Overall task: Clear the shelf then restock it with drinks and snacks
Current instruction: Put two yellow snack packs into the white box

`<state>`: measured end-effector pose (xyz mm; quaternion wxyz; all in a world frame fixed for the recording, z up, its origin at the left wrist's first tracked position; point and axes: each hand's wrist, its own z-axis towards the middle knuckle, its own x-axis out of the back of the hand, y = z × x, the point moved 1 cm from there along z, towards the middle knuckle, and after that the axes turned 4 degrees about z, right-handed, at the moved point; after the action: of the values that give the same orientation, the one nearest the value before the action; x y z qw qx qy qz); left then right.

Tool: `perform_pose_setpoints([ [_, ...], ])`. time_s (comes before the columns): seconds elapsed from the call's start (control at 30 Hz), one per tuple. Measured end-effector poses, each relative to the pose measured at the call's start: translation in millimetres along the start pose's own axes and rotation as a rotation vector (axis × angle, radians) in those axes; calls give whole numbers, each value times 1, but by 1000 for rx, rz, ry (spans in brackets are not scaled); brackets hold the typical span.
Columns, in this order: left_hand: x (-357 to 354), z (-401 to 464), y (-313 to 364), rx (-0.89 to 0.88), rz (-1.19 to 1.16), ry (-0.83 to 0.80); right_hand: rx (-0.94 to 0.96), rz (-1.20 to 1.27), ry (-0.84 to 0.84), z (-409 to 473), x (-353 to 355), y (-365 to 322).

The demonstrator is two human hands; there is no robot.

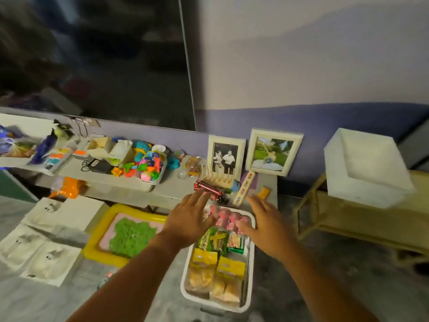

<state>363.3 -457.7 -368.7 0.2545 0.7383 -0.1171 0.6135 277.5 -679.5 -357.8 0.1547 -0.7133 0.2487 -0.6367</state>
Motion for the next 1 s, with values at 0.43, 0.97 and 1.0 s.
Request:
perform_pose_setpoints([
  [0.43, -224, -47, -49, 298, -74, -558, -537, 294, -316, -54, -229, 104],
  [0.97, -309, -43, -44, 728, -290, -367, -569, 300, -108, -53, -322, 124],
  [1.0, -307, -44, -46, 702, -277, -345, -550, 315, -116, -57, -322, 123],
])
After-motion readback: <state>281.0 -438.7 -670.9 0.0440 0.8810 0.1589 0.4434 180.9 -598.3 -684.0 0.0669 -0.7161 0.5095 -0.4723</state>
